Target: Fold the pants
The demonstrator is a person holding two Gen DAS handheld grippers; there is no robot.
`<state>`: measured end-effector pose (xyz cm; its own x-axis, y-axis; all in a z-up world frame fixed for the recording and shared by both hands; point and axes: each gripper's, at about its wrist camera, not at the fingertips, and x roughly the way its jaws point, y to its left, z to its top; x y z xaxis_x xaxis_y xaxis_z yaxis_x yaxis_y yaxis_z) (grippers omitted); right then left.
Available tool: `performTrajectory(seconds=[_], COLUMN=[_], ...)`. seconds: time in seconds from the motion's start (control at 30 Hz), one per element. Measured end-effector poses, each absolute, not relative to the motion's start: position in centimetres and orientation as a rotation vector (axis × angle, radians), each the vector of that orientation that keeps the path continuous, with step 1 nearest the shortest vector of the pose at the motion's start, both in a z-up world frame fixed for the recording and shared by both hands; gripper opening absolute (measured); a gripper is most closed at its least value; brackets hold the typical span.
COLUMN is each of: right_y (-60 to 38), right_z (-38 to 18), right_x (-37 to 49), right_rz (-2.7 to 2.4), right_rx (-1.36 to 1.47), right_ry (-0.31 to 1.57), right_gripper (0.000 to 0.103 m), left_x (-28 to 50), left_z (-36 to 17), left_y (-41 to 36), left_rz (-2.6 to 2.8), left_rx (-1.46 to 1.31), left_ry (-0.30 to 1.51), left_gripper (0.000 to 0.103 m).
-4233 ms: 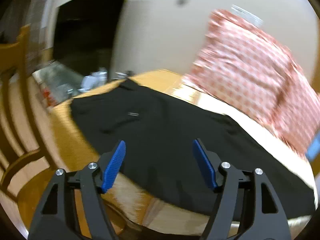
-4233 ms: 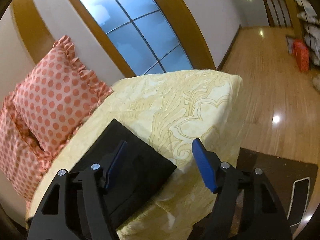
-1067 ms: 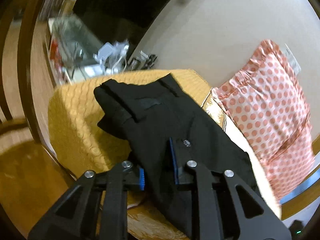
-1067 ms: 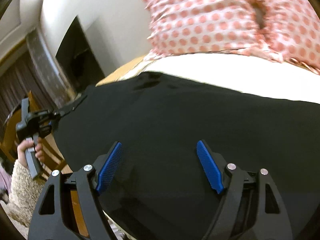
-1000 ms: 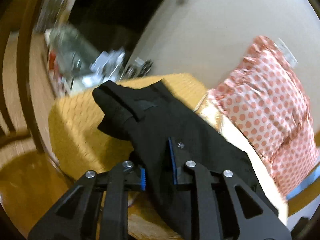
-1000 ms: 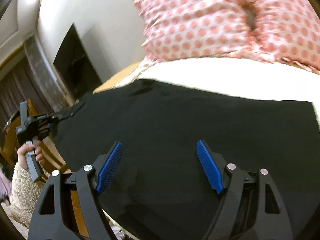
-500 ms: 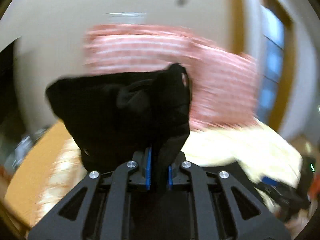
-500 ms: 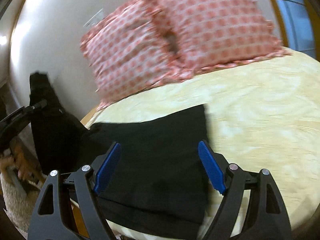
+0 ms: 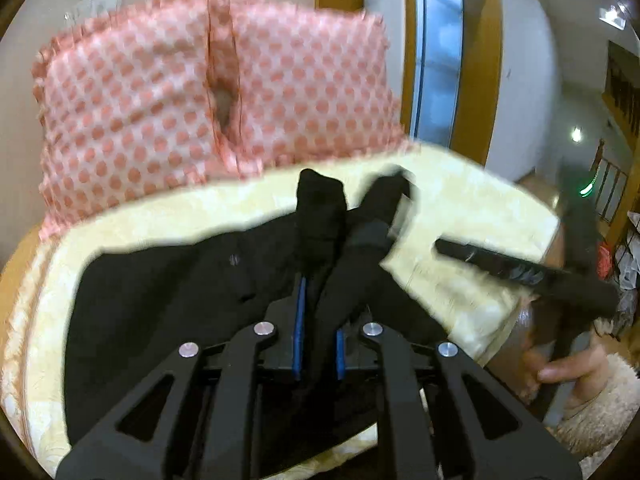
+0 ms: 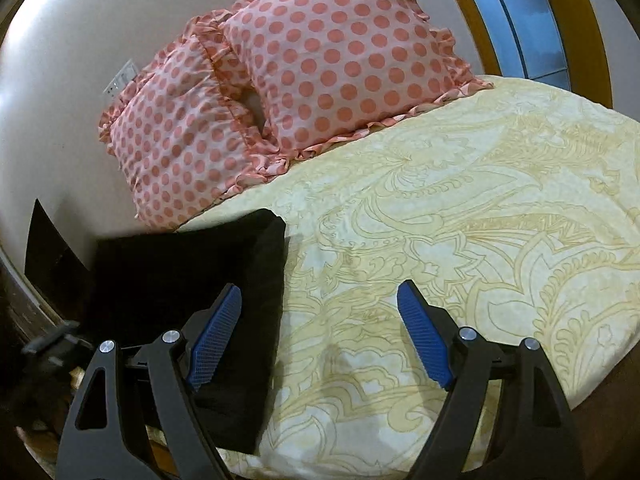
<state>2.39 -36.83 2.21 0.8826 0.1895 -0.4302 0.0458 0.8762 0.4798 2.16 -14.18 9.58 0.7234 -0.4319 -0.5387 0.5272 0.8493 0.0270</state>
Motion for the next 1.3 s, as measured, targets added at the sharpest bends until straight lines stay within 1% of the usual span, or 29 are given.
performTrajectory(seconds=[0.07, 0.17, 0.2, 0.23, 0.3, 0.33, 0.37, 0.4, 0.43, 0.47, 0.53, 0.63, 0.73, 0.8, 0.9, 1.03, 1.17, 1.3], right_y=[-36.7, -36.7, -36.7, -36.7, -36.7, -36.5, -36.2, -35.6, -35.0, -34.2, -31.6, -28.0, -25.4, -24.9, -25.2, -24.7, -28.7, -32.0], right_z=[2.1, 2.2, 2.4, 2.5, 3.4, 3.8, 4.2, 4.9, 5.4, 5.9, 6.6, 6.3, 5.4, 4.6, 3.0, 3.7, 5.2, 4.4], right_x=[2.5, 2.4, 2.3, 2.2, 1.9, 1.8, 1.7, 1.7, 1.8, 1.8, 2.4, 3.6, 4.6, 5.1, 5.9, 6.0, 8.0, 12.6], right_rz=[0.071, 0.060, 0.046, 0.036, 0.022, 0.023, 0.030, 0.055, 0.082, 0.118, 0.261, 0.404, 0.457, 0.419, 0.375, 0.388, 0.408, 0.338], right_rx=[0.494, 0.501, 0.494, 0.487, 0.473, 0.466, 0.457, 0.435, 0.421, 0.407, 0.376, 0.328, 0.273, 0.241, 0.218, 0.152, 0.357, 0.456], right_ry=[0.494, 0.488, 0.479, 0.472, 0.443, 0.428, 0.415, 0.394, 0.380, 0.367, 0.375, 0.442, 0.508, 0.559, 0.642, 0.662, 0.648, 0.768], right_gripper=[0.082, 0.082, 0.082, 0.082, 0.082, 0.082, 0.082, 0.082, 0.082, 0.082, 0.082, 0.082, 0.082, 0.089, 0.089, 0.089, 0.089, 0.088], left_x=[1.0, 0.8, 0.5, -0.1, -0.8, -1.0, -1.4, -1.4, -1.4, -1.2, 0.0, 2.3, 3.3, 3.8, 4.4, 4.1, 4.1, 3.6], left_z=[9.1, 5.2, 4.0, 3.6, 4.4, 5.1, 6.0, 6.7, 7.7, 8.3, 9.1, 8.1, 6.5, 5.2, 3.2, 2.4, 2.2, 2.1], left_y=[-15.4, -17.3, -17.6, -17.5, -16.8, -16.0, -14.5, -13.3, -11.6, -10.3, -6.7, -4.0, -2.9, -2.5, -1.6, -2.0, -1.8, -1.6], left_rz=[-0.556, -0.594, -0.597, -0.594, -0.619, -0.648, -0.662, -0.659, -0.638, -0.616, -0.498, -0.355, -0.294, -0.263, -0.261, -0.264, -0.279, -0.299], left_rx=[0.244, 0.329, 0.357, 0.371, 0.361, 0.322, 0.263, 0.215, 0.153, 0.109, 0.008, -0.040, -0.043, -0.034, -0.053, 0.013, 0.005, 0.003], left_ry=[0.539, 0.635, 0.648, 0.623, 0.588, 0.578, 0.561, 0.541, 0.509, 0.486, 0.457, 0.527, 0.597, 0.645, 0.736, 0.701, 0.686, 0.659], left_gripper=[0.011, 0.013, 0.014, 0.016, 0.027, 0.039, 0.054, 0.063, 0.077, 0.085, 0.091, 0.092, 0.092, 0.096, 0.097, 0.100, 0.101, 0.101])
